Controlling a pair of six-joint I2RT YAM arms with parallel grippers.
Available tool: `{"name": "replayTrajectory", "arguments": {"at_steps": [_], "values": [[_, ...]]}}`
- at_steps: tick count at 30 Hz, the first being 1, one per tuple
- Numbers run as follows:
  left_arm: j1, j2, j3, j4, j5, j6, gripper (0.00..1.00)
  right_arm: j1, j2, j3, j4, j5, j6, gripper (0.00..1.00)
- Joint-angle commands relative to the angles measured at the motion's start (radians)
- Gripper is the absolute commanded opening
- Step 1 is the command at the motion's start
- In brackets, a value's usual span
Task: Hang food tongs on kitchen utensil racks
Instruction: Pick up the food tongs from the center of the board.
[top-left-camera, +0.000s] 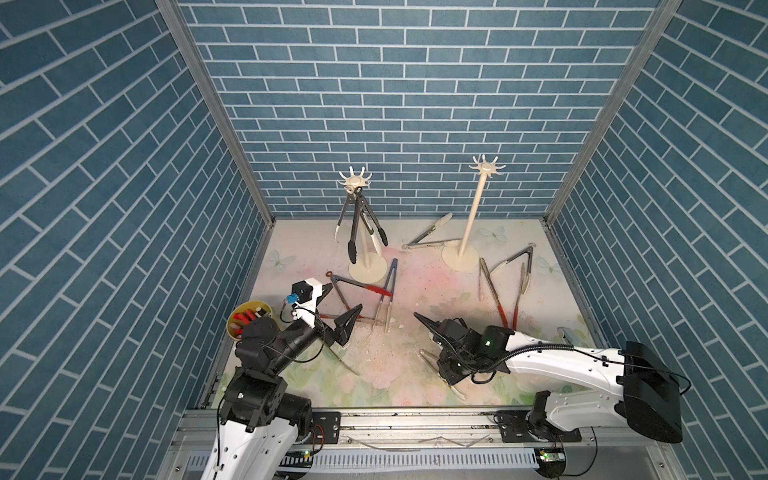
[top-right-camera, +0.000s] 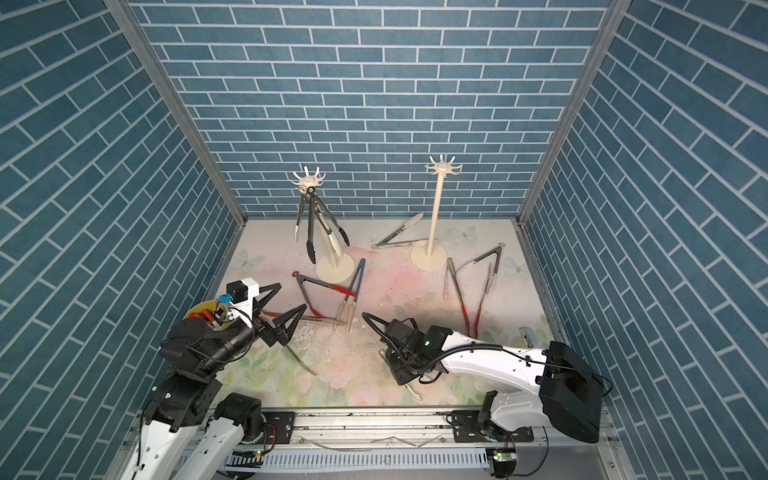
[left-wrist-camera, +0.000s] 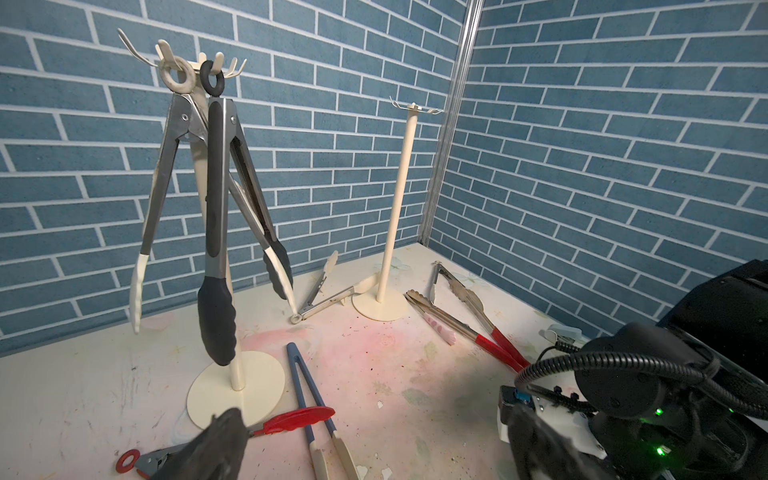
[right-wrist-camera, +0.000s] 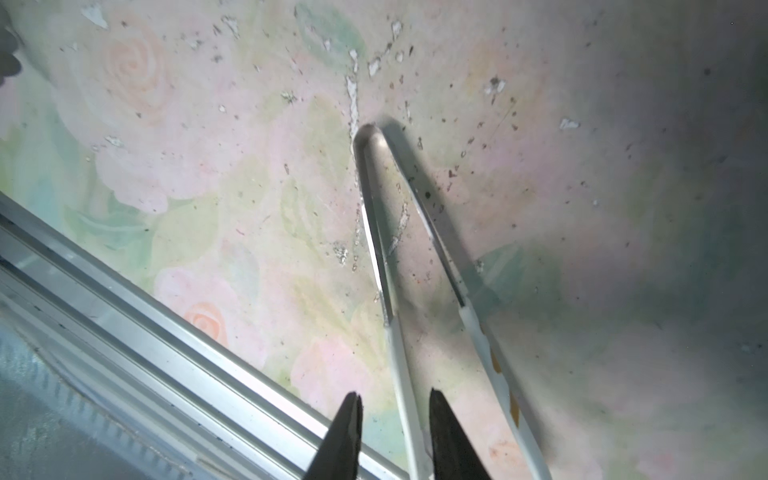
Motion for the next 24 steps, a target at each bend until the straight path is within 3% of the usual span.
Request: {"name": "replayTrajectory", "arguments": {"at_steps": [1, 24], "values": [[-0.008, 0.002, 0.024, -0.008, -0.007, 0.011, 0.99, 0.019, 0.017, -0.023, 0.012, 0.031, 0.066, 0.29], [-0.009, -0.002, 0.026, -0.013, -0.014, 0.012, 0.99, 0.055, 0.096, -0.071, 0.09, 0.043, 0.086, 0.17]]}}
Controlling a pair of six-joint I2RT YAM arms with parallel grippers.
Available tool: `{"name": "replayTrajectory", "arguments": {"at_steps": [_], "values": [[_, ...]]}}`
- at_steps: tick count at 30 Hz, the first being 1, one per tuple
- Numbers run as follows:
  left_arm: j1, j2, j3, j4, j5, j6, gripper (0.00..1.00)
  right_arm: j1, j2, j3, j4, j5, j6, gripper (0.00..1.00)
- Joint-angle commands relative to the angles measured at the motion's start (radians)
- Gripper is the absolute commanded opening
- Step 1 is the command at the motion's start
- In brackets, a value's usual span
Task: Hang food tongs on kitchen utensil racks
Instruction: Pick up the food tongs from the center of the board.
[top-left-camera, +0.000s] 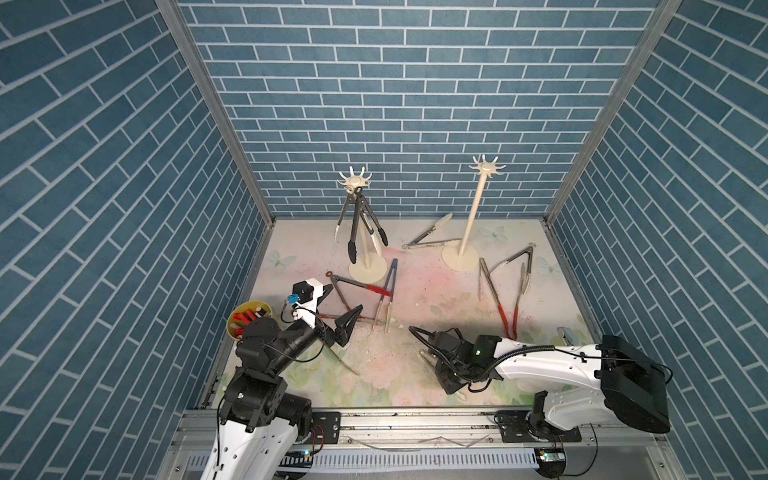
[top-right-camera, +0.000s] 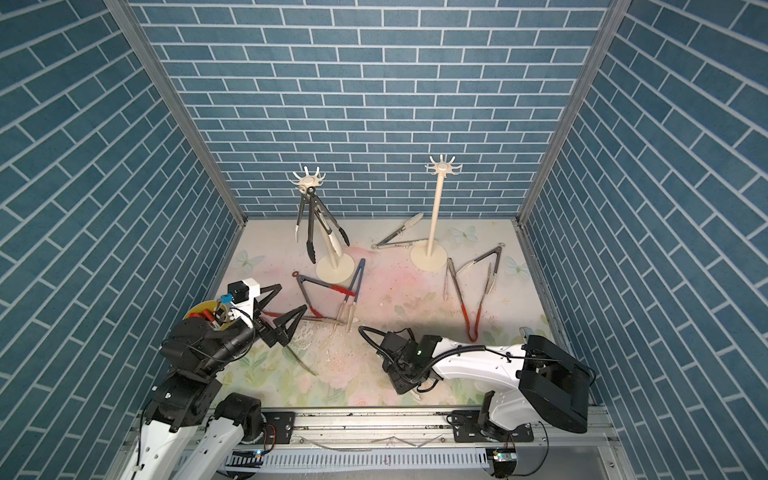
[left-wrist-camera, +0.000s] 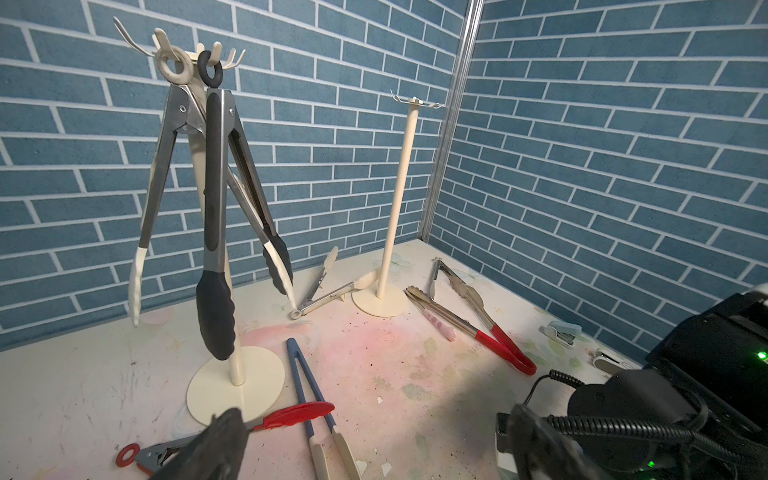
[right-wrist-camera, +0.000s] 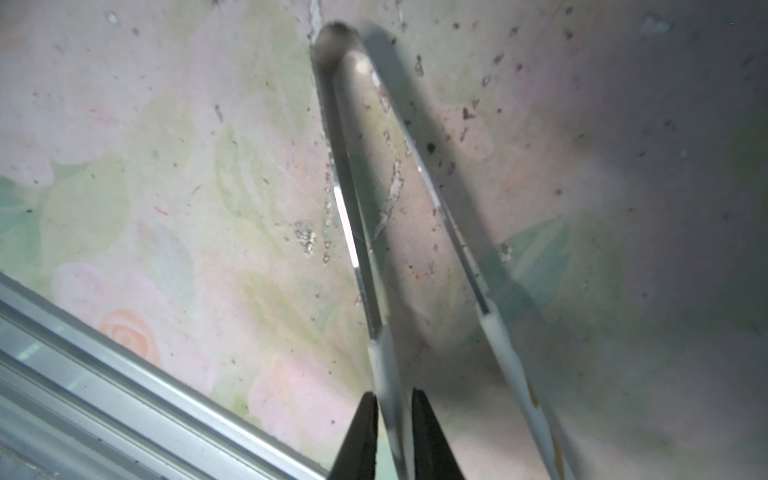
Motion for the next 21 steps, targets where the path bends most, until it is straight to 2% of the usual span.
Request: {"name": "replayTrajectory", "arguments": {"at_steps": [1, 21], "values": [[-0.006, -0.002, 0.026, -0.001, -0.008, 0.01, 0.99, 0.007, 0.022, -0.009, 0.009, 0.023, 0.042, 0.17], [-0.006, -0.007, 0.026, -0.002, -0.007, 0.006, 0.99, -0.002, 0.083, 0.091, -0.013, 0.098, -0.045, 0.03]]}}
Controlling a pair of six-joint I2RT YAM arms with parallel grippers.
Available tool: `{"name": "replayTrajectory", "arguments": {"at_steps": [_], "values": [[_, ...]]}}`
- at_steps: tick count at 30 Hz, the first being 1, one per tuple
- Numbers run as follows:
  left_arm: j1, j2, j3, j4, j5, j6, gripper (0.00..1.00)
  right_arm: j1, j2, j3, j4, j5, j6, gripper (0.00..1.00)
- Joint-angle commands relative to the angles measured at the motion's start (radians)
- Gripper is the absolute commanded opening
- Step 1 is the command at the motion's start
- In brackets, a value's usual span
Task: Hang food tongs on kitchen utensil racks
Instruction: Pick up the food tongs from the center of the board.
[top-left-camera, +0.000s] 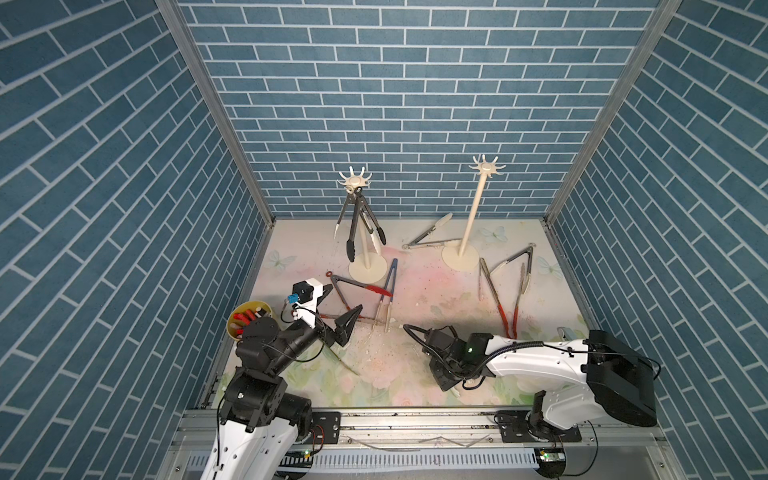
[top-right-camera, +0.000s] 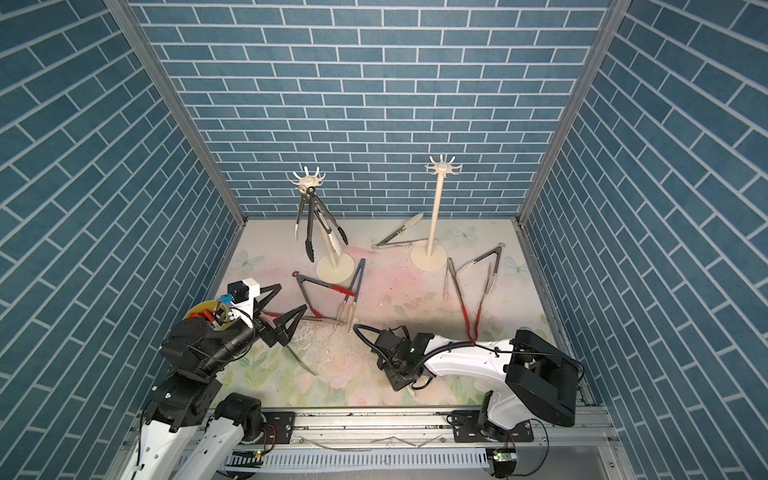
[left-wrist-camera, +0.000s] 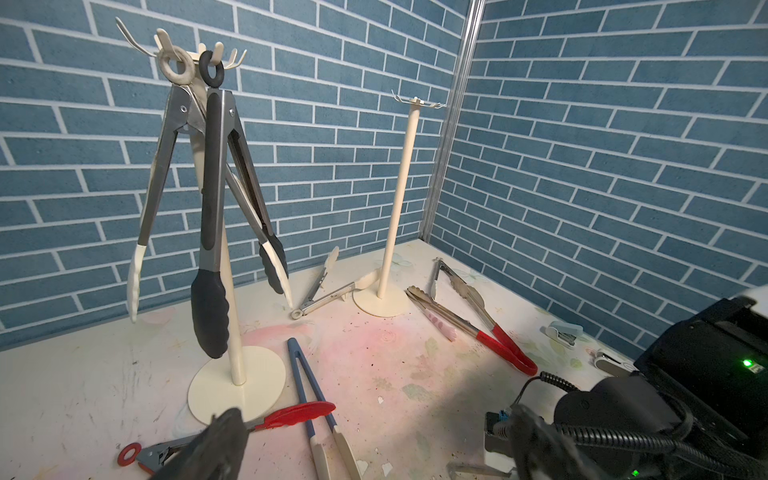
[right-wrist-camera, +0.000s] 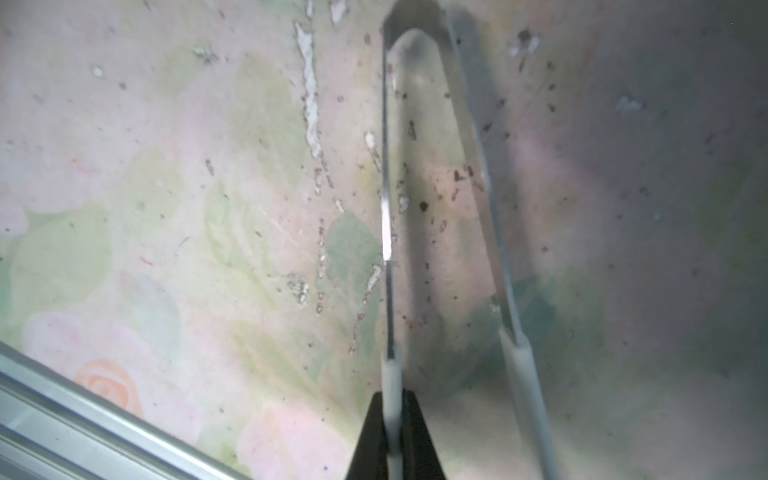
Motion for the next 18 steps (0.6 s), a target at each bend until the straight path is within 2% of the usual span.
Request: {"name": "replayTrajectory", "arguments": {"at_steps": [1, 18], "values": [[-0.005, -0.007, 0.026, -0.002, -0.006, 0.006, 0.99, -0.007, 0.013, 0.043, -0.032, 0.036, -0.03, 0.02], [-0.008, -0.008, 0.025, 0.002, 0.001, 0.006, 0.99, -0.136, -0.009, 0.128, -0.002, 0.051, -0.166, 0.0]]}}
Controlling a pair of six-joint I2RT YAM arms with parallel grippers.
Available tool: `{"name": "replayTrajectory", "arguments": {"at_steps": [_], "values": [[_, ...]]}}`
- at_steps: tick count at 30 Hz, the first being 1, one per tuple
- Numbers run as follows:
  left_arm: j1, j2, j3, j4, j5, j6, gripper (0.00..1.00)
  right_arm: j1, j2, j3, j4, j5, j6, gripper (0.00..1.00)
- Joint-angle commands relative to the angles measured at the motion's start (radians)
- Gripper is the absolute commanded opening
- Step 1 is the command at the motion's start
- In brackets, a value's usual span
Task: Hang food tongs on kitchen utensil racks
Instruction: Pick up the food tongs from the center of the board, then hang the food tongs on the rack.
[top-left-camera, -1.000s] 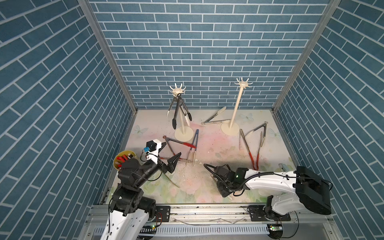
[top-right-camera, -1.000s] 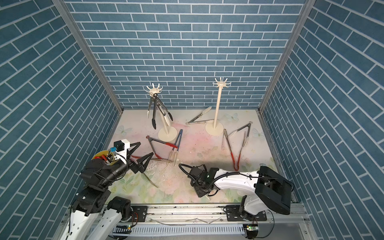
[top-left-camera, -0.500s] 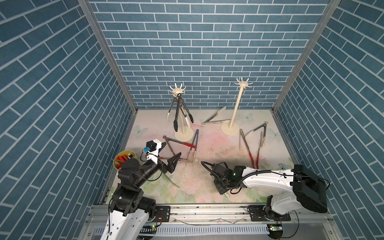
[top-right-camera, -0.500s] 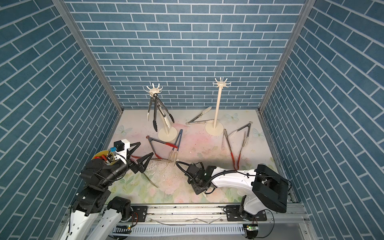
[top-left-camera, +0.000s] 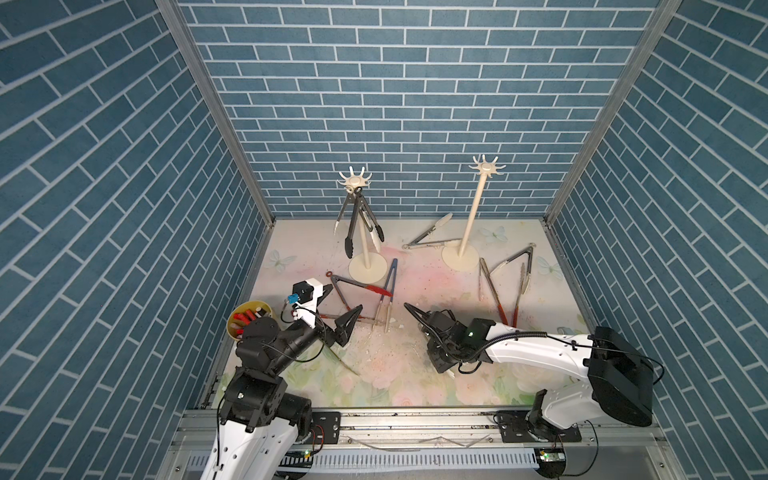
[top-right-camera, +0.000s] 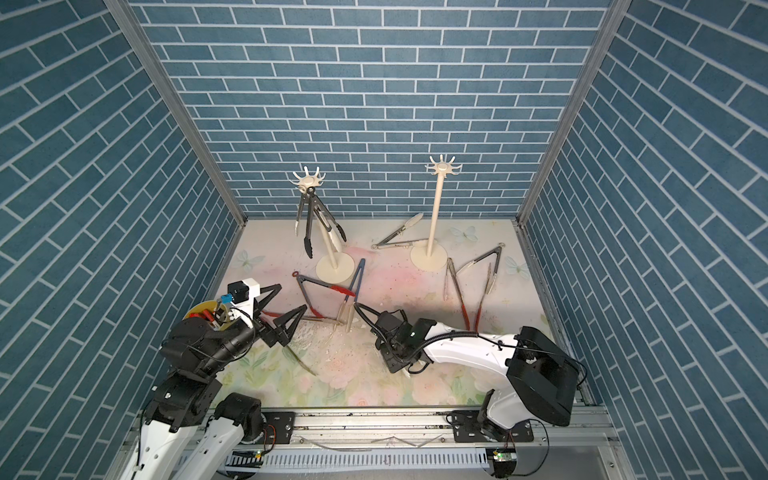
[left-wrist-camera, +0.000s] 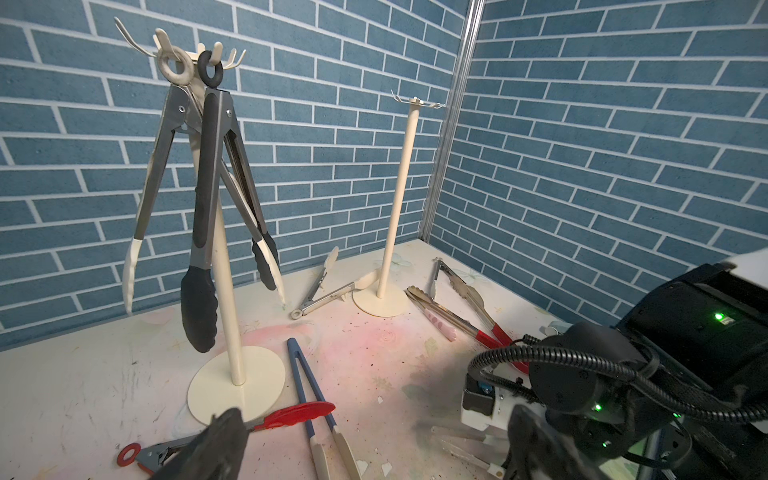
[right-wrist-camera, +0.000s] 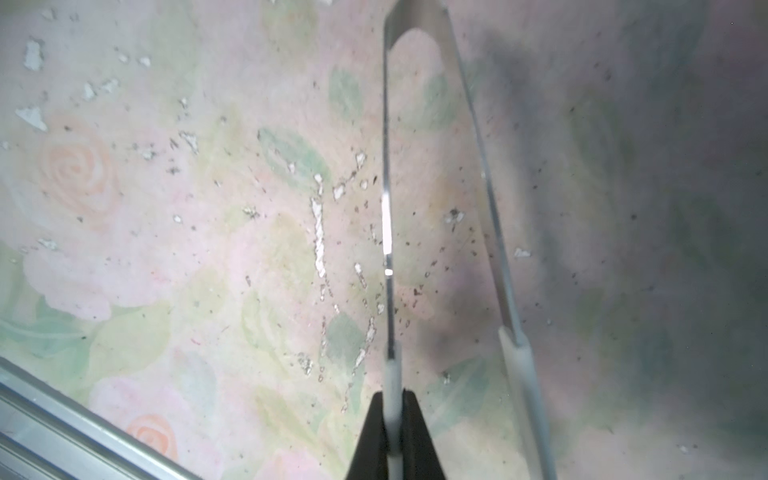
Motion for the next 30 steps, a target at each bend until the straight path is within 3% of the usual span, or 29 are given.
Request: {"name": "replayTrajectory", "arguments": {"at_steps": [1, 16, 30], "values": [[-0.007, -0.008, 0.022, 0.005, 0.003, 0.004, 0.99, -0.03, -0.019, 0.036, 0.002, 0.023, -0.056, 0.0], [-0.007, -0.035, 0.0, 0.058, 0.045, -0.003, 0.99, -0.179, -0.111, 0.069, 0.044, 0.013, -0.195, 0.0], [-0.007, -0.049, -0.007, 0.069, 0.053, -0.001, 0.99, -0.296, -0.076, 0.159, 0.121, -0.054, -0.318, 0.0]]}}
